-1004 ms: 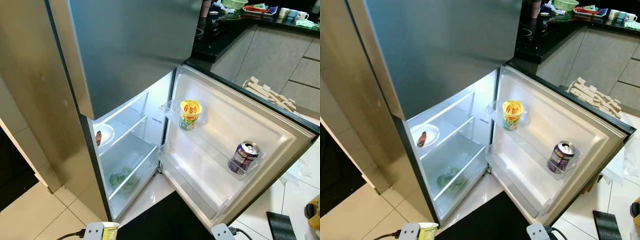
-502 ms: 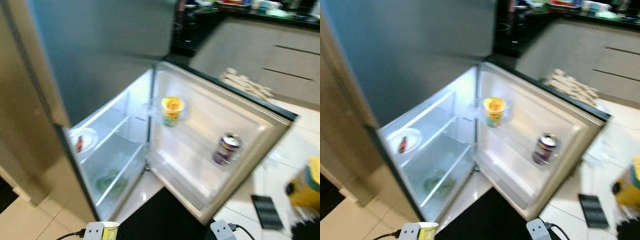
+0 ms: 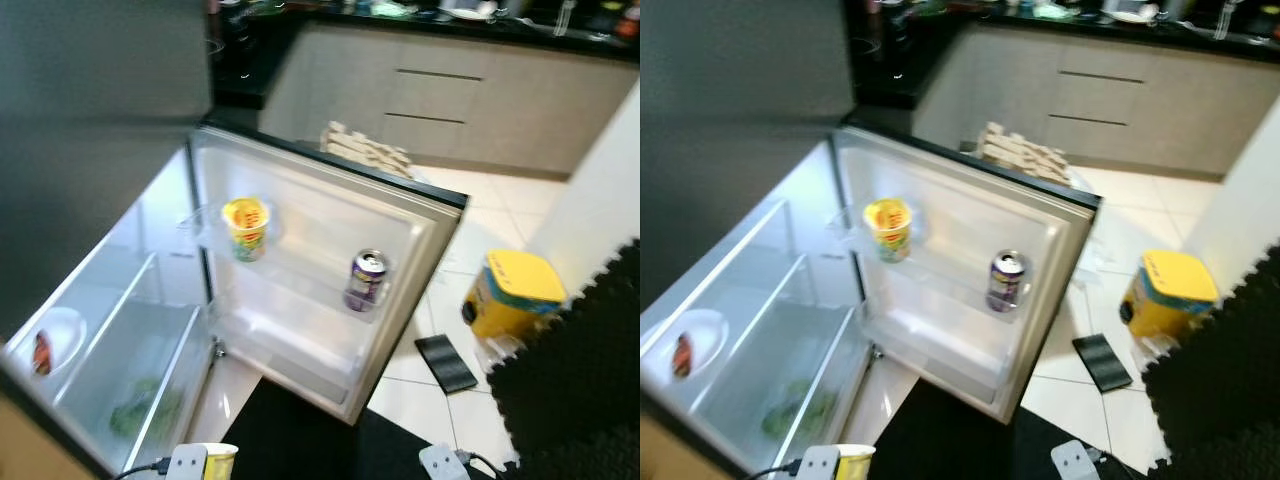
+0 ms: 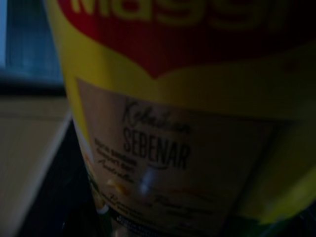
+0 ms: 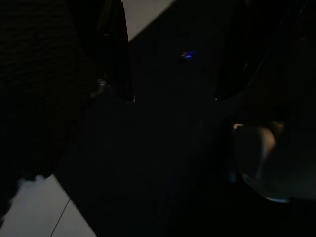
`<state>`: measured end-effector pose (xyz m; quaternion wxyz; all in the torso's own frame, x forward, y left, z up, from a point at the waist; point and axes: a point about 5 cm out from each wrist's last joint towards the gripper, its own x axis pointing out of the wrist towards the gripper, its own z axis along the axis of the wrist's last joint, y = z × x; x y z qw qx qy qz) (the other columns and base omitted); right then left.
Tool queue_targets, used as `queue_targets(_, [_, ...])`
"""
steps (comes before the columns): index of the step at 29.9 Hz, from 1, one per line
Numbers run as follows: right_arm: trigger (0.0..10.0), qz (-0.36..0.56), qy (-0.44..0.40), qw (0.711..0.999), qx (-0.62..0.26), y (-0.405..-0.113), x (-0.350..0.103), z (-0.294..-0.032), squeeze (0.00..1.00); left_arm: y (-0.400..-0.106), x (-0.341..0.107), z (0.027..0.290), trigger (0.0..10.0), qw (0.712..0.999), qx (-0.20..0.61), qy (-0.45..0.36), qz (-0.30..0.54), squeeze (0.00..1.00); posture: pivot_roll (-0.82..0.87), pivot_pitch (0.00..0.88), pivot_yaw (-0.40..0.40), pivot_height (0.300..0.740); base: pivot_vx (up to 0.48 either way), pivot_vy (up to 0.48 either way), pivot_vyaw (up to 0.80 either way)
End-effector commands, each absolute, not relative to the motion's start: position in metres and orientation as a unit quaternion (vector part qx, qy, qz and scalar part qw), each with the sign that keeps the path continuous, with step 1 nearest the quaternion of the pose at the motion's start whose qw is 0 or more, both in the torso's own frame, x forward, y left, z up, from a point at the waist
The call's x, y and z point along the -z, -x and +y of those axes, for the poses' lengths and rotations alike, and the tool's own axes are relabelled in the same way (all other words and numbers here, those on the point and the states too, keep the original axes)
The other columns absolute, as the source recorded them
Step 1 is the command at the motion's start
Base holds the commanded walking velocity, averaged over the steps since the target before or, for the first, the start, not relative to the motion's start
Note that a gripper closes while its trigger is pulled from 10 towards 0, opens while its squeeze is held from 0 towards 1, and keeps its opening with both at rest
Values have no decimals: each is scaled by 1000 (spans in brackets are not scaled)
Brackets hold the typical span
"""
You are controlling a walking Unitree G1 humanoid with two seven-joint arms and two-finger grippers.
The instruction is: Restocking fridge
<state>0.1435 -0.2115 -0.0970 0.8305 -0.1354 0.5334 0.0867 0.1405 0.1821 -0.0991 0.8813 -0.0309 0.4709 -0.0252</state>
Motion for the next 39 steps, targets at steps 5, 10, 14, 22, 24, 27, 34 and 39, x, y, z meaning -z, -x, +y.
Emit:
queue_targets(5, [10000,533,131,832,-79,-146,97,-210,0,-138,100,187,10000,880,26,15,475,0,-51,0,-24,740,0,0,-795])
queue_targets(10, [10000,533,130,832,-80,-146,97,-209,0,-139,99,188,10000,881,25,13,472,0,-50,0,-22,740,0,0,-790])
queue_targets(14, [10000,533,130,832,-80,-146,97,-208,0,-140,99,188,10000,882,25,12,471,0,-50,0,-22,740,0,0,-800])
queue_targets(22, [10000,533,129,832,-79,-146,97,-208,0,-139,99,188,10000,882,28,10,471,0,-52,0,-20,740,0,0,-797])
queue_targets(24, [10000,533,129,833,-79,-145,97,-208,0,-139,99,187,10000,882,28,10,470,0,-52,0,-19,740,0,0,-800])
queue_targets(27, [10000,533,129,833,-80,-145,97,-208,0,-138,99,188,10000,882,28,9,470,0,-52,0,-19,740,0,0,-800])
queue_targets(34, [10000,524,128,838,-83,-146,97,-208,0,-138,99,190,10000,882,27,3,470,0,-53,0,-19,740,0,0,-229])
queue_targets(39, [10000,521,130,839,-86,-148,95,-209,0,-139,99,190,10000,883,23,5,468,0,-51,0,-22,740,0,0,0])
